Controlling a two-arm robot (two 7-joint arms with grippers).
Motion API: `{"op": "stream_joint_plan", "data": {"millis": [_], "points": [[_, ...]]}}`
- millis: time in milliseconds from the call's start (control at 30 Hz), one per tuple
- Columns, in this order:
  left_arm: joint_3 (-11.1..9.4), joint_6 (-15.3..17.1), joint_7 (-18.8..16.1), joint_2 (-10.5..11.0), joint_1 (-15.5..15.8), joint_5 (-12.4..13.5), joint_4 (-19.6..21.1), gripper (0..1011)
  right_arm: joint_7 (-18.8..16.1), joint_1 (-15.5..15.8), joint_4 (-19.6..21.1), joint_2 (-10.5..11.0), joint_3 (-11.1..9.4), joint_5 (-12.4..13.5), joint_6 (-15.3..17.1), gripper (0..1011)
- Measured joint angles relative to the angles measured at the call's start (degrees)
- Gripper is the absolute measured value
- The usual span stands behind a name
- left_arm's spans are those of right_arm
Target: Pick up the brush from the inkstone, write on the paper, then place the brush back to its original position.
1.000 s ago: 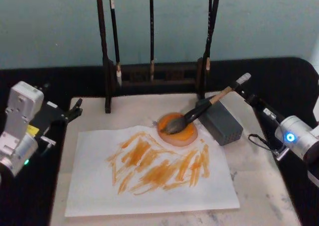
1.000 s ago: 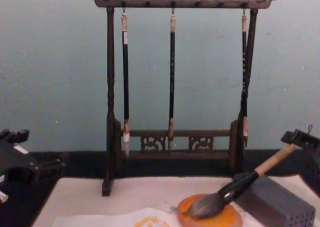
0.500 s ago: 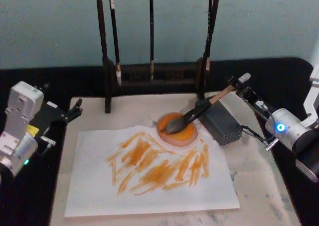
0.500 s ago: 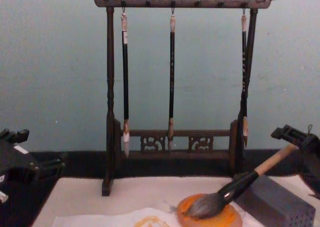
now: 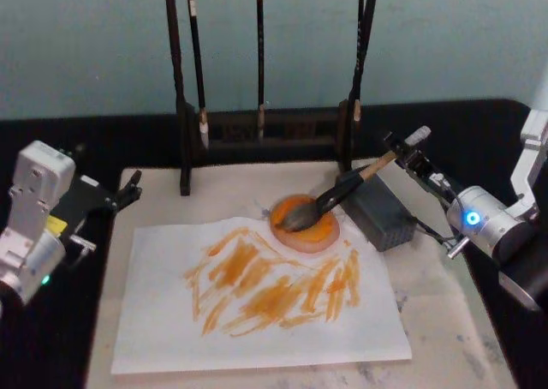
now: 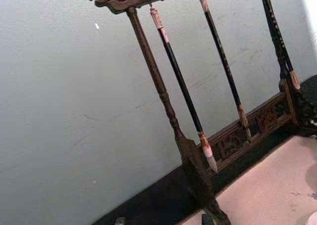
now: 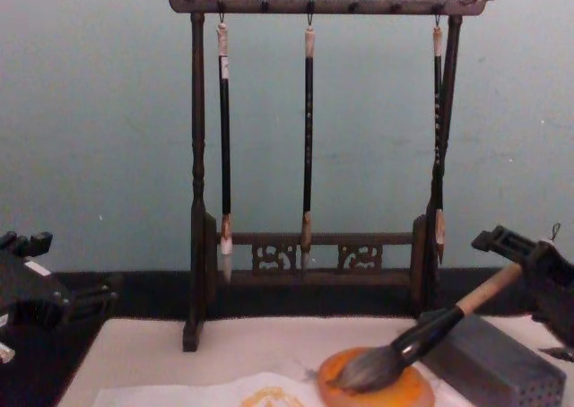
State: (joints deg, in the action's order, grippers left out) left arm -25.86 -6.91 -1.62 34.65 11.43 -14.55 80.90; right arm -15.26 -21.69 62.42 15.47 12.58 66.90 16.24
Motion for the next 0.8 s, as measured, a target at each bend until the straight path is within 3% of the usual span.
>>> {"op": "stream_joint_plan", "data": {"millis": [600, 800], "points": [[0.00, 0.00, 0.00, 0.00, 0.00, 0.00, 0.00, 1001, -0.14, 0.04, 0.13, 0.18, 0.31, 0.17, -0.18, 995], [0.00, 0.00, 0.00, 0.00, 0.00, 0.00, 0.00, 1001, -0.14, 0.02, 0.08, 0.15, 0.27, 0.16, -0.18, 860]]}}
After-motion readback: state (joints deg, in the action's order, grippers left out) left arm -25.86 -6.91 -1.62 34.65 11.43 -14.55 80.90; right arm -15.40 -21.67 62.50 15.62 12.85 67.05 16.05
